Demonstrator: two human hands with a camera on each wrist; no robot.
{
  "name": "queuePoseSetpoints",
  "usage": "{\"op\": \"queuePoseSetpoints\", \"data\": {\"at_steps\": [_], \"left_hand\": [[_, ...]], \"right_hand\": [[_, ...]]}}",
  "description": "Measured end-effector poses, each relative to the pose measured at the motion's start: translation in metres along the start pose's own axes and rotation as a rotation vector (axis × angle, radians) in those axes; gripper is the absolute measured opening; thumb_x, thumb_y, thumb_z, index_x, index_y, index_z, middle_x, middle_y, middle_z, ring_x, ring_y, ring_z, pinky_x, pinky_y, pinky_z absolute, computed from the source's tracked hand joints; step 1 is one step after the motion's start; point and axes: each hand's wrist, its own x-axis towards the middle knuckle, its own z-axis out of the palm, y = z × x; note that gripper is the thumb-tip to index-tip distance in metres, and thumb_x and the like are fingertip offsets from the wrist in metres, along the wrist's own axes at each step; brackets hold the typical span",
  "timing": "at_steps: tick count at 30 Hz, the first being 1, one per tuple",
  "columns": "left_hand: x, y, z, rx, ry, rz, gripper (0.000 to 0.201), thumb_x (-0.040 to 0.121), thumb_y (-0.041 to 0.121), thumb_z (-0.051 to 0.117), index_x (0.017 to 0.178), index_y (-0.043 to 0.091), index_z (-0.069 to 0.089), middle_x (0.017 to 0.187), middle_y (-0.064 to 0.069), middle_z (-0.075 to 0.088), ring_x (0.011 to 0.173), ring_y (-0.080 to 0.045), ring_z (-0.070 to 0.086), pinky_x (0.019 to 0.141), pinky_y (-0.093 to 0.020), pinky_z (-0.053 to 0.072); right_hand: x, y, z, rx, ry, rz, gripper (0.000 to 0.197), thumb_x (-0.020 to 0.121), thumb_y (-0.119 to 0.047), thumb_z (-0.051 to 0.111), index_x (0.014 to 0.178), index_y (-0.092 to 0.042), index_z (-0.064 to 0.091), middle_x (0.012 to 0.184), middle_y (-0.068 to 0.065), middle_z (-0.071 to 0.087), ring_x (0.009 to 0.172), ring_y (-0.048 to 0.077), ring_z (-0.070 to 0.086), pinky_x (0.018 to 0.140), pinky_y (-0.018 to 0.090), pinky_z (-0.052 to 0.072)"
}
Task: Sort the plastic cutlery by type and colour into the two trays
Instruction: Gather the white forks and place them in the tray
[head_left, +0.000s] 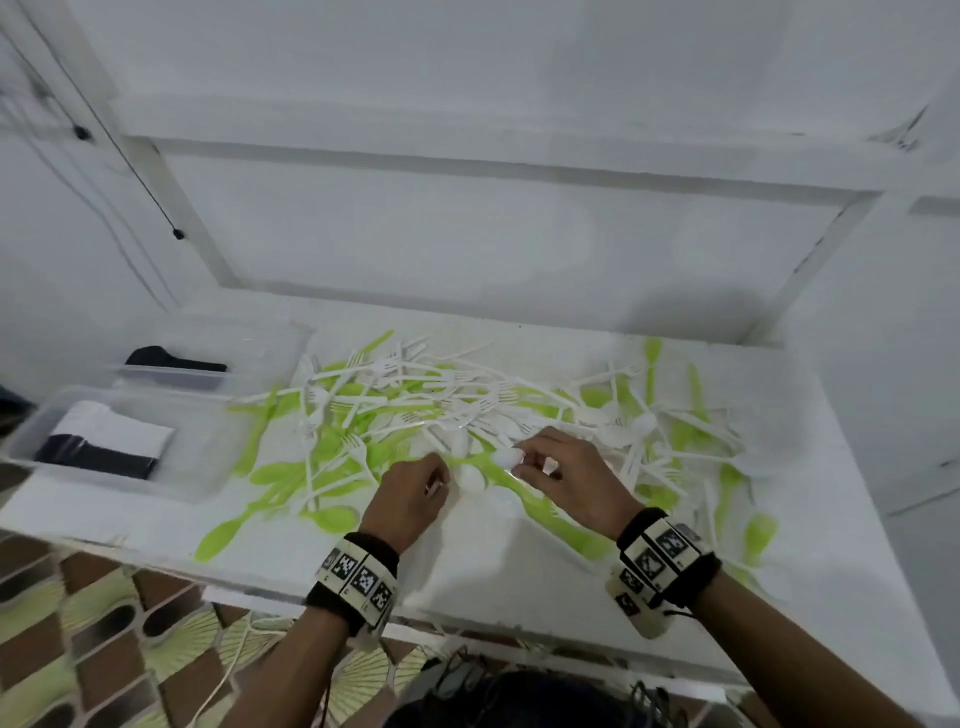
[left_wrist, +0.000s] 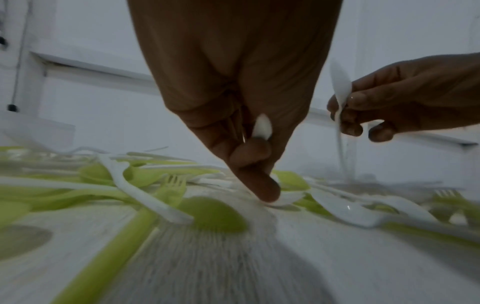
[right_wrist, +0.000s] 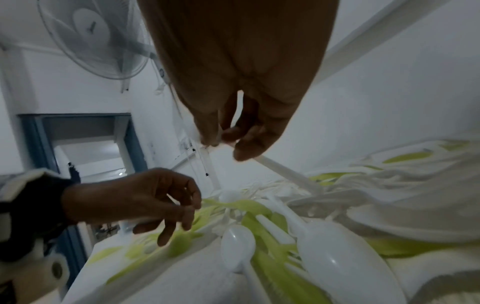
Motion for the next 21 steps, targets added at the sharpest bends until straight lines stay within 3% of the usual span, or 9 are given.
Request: {"op": "queuePoseSetpoints", "data": {"at_steps": [3, 5, 7, 9, 11, 13, 17, 19, 21], "left_hand": [[0.0, -0.002, -0.012, -0.015, -0.004, 0.032, 0.035, 0.085, -0.01, 0.047, 0.102, 0.016, 0.063, 0.091, -0.002, 0.065, 0.062, -0.012, 0.061, 0.063, -0.034, 0.051], [0.0, -0.008, -0.021, 0.073, -0.004, 0.029, 0.043, 0.078, -0.014, 0.044, 0.099, 0.016, 0.067, 0.1, -0.004, 0.06, 0.074, -0.02, 0.06, 0.068, -0.037, 0.048], [-0.001, -0.016, -0.031, 0.16, 0.041, -0.012, 0.044, 0.075, -0.015, 0.046, 0.091, 0.017, 0.071, 0.105, -0.006, 0.056, 0.088, -0.029, 0.061, 0.071, -0.042, 0.051], [-0.005, -0.025, -0.039, 0.223, 0.12, -0.045, 0.044, 0.071, -0.016, 0.05, 0.086, 0.018, 0.073, 0.107, -0.005, 0.055, 0.099, -0.028, 0.059, 0.071, -0.041, 0.052], [-0.009, -0.031, -0.047, 0.256, 0.192, -0.069, 0.041, 0.07, -0.015, 0.054, 0.083, 0.02, 0.07, 0.1, -0.002, 0.05, 0.098, -0.028, 0.056, 0.067, -0.038, 0.05], [-0.009, -0.035, -0.055, 0.238, 0.248, -0.098, 0.038, 0.069, -0.015, 0.054, 0.08, 0.019, 0.064, 0.09, 0.0, 0.042, 0.083, -0.03, 0.054, 0.06, -0.038, 0.044], [-0.01, -0.039, -0.066, 0.104, 0.335, -0.073, 0.03, 0.073, -0.007, 0.055, 0.084, 0.019, 0.064, 0.078, 0.003, 0.04, 0.064, -0.022, 0.043, 0.059, -0.034, 0.036], [-0.013, -0.038, -0.066, 0.083, 0.372, -0.031, 0.025, 0.082, 0.017, 0.053, 0.099, 0.017, 0.071, 0.078, 0.004, 0.043, 0.068, -0.019, 0.045, 0.062, -0.033, 0.038], [-0.014, -0.038, -0.064, 0.049, 0.394, -0.004, 0.042, 0.09, 0.034, 0.042, 0.11, 0.017, 0.075, 0.074, 0.004, 0.049, 0.07, -0.019, 0.051, 0.064, -0.032, 0.04]], "right_hand": [[0.009, -0.002, 0.005, -0.126, 0.106, -0.102, 0.019, 0.099, -0.032, 0.064, 0.103, -0.014, 0.065, 0.104, -0.005, 0.058, 0.093, 0.015, 0.057, 0.08, 0.022, 0.046], [0.016, -0.009, 0.008, -0.186, 0.161, -0.148, 0.024, 0.104, -0.035, 0.051, 0.112, -0.016, 0.063, 0.103, -0.004, 0.064, 0.096, 0.021, 0.058, 0.085, 0.033, 0.048], [0.023, -0.017, 0.011, -0.113, 0.151, -0.116, 0.024, 0.107, -0.032, 0.043, 0.121, -0.02, 0.058, 0.091, -0.006, 0.065, 0.084, 0.017, 0.06, 0.078, 0.037, 0.05], [0.028, -0.023, 0.017, -0.044, 0.104, -0.055, 0.023, 0.107, -0.024, 0.044, 0.129, -0.027, 0.049, 0.079, -0.005, 0.063, 0.068, 0.015, 0.058, 0.07, 0.037, 0.051], [0.032, -0.03, 0.024, 0.03, 0.013, 0.054, 0.032, 0.102, -0.011, 0.043, 0.127, -0.032, 0.041, 0.07, -0.002, 0.062, 0.061, 0.02, 0.058, 0.065, 0.042, 0.053], [0.036, -0.031, 0.034, 0.051, -0.083, 0.116, 0.036, 0.095, -0.003, 0.039, 0.12, -0.027, 0.048, 0.065, -0.009, 0.056, 0.067, 0.029, 0.059, 0.068, 0.047, 0.054], [0.043, -0.026, 0.056, -0.326, -0.157, 0.069, 0.03, 0.095, -0.006, 0.046, 0.103, -0.024, 0.068, 0.09, -0.007, 0.05, 0.082, 0.027, 0.058, 0.069, 0.036, 0.043], [0.047, -0.028, 0.065, -0.468, -0.218, 0.105, 0.025, 0.099, -0.017, 0.046, 0.113, -0.019, 0.067, 0.112, 0.0, 0.055, 0.097, 0.03, 0.06, 0.073, 0.036, 0.041], [0.052, -0.026, 0.073, -0.582, -0.308, 0.071, 0.032, 0.1, -0.021, 0.045, 0.127, -0.015, 0.061, 0.128, 0.003, 0.052, 0.106, 0.031, 0.06, 0.074, 0.036, 0.041]]}}
